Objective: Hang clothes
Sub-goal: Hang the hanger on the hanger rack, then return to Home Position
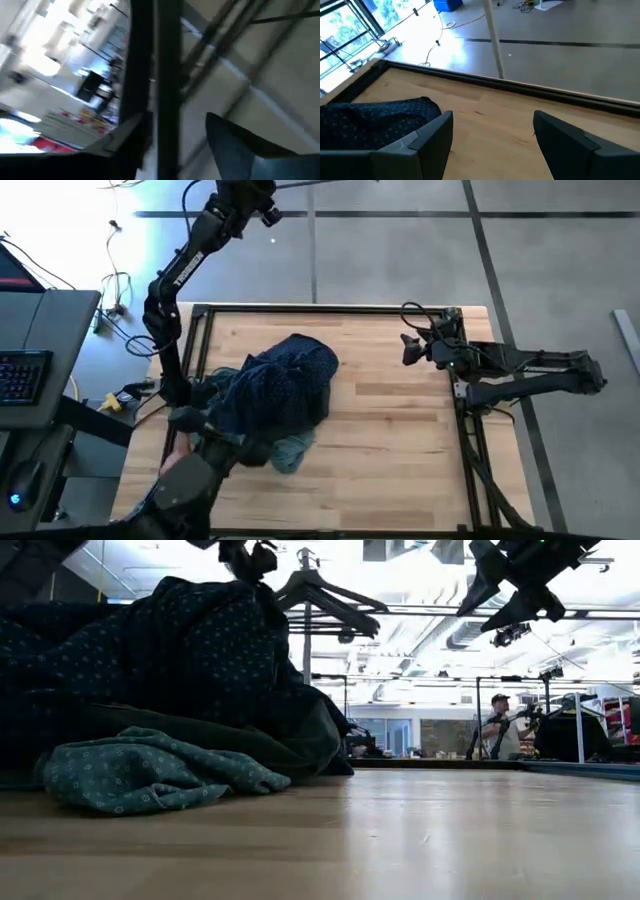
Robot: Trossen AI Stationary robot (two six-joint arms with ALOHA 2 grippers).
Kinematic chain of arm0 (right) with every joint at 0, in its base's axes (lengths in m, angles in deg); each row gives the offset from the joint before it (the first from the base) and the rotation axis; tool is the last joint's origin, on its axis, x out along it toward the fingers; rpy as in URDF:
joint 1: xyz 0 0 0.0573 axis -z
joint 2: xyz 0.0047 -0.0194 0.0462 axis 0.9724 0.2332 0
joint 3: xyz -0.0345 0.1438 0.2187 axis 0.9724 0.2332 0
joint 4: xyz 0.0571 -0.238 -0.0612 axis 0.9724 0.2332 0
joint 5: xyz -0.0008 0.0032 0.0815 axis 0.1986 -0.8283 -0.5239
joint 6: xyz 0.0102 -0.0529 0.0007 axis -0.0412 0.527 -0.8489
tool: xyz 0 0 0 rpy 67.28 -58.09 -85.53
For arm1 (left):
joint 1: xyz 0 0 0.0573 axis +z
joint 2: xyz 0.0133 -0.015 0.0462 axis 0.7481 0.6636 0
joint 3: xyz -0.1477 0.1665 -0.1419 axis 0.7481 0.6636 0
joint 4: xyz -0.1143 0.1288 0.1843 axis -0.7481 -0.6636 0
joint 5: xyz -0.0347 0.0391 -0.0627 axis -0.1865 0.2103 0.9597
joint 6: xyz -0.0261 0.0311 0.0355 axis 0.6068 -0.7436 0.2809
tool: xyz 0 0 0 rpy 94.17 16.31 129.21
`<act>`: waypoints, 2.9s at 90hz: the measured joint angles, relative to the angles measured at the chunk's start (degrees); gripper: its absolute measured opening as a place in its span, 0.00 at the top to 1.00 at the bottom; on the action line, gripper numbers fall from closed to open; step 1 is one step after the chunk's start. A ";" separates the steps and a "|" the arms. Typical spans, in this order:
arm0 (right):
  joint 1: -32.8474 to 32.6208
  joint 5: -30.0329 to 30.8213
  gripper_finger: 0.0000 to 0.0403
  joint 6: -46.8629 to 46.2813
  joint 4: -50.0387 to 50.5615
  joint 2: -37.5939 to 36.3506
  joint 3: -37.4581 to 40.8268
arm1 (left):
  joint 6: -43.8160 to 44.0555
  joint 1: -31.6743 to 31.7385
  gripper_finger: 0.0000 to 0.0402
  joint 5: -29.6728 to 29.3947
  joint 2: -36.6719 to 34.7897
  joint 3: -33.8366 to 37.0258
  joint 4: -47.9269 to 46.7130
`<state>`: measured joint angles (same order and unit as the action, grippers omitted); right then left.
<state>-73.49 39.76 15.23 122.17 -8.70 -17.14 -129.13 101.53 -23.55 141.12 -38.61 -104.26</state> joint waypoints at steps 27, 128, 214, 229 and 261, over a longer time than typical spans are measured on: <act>0.04 -3.41 0.37 7.18 -0.53 -1.48 -2.00 | 17.76 -1.95 0.48 3.51 -5.71 0.04 -20.62; 3.74 -32.89 0.63 1.20 -20.17 -37.09 26.27 | 62.86 -2.62 0.64 57.84 -82.53 78.63 3.74; 8.85 -29.97 0.72 17.83 -47.10 -28.84 44.41 | 62.58 -16.66 0.66 28.97 -101.70 124.68 41.53; 9.86 -30.01 0.72 17.96 -47.46 -28.74 44.41 | 61.17 -22.77 0.67 24.63 -99.38 124.62 42.05; 10.03 -29.70 0.72 29.82 -46.96 -28.74 44.40 | 59.90 -32.54 0.67 15.46 -94.22 124.63 39.81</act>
<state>-63.45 10.05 45.05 75.21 -37.44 27.26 -69.23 69.00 -8.09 46.90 86.02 -64.46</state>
